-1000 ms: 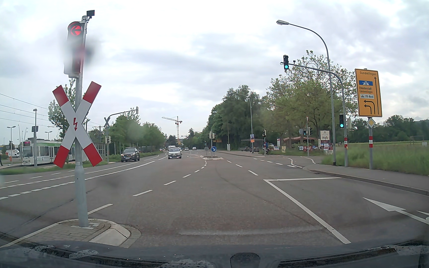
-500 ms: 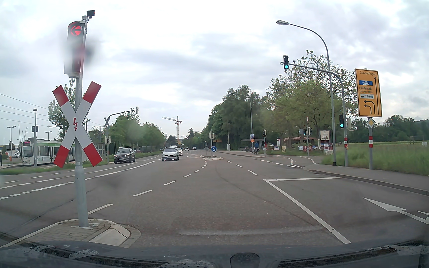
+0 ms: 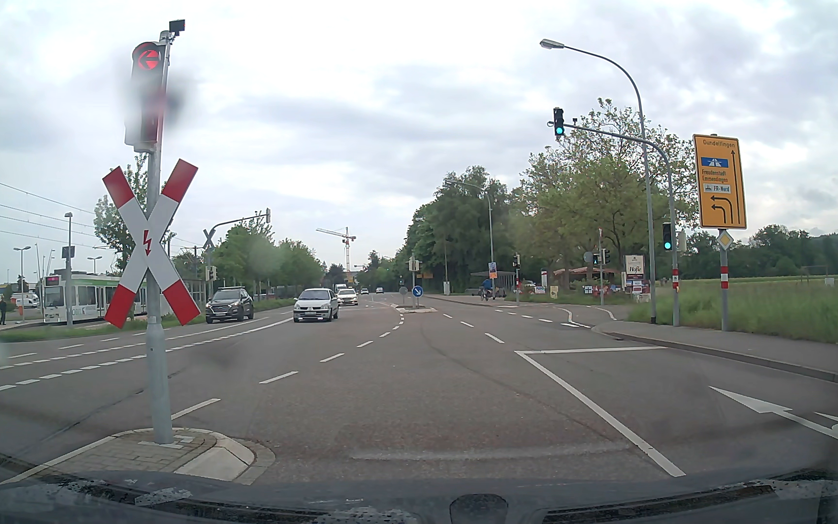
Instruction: Follow the waypoints while adhering to traffic rules and regulations
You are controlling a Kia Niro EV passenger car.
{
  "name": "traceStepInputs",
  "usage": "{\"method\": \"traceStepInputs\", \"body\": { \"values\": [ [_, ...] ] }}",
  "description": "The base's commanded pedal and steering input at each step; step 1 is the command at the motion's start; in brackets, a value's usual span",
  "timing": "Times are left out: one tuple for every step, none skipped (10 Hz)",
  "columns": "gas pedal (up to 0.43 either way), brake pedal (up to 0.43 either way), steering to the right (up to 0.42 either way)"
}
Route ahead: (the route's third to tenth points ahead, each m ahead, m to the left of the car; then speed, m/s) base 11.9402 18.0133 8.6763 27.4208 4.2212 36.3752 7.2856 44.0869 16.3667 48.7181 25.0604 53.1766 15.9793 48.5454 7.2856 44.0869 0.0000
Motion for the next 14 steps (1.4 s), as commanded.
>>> {"method": "traceStepInputs", "body": {
  "values": [
    [0.0, 0.195, 0.01],
    [0.0, 0.195, 0.01],
    [0.0, 0.195, 0.01],
    [0.0, 0.195, 0.01],
    [0.0, 0.195, 0.01],
    [0.0, 0.195, 0.01],
    [0.0, 0.195, 0.01],
    [0.0, 0.195, 0.01],
    [0.0, 0.195, 0.01],
    [0.0, 0.195, 0.01],
    [0.0, 0.195, 0.01],
    [0.0, 0.195, 0.009],
    [0.0, 0.195, 0.009],
    [0.0, 0.195, 0.009]
  ]
}}
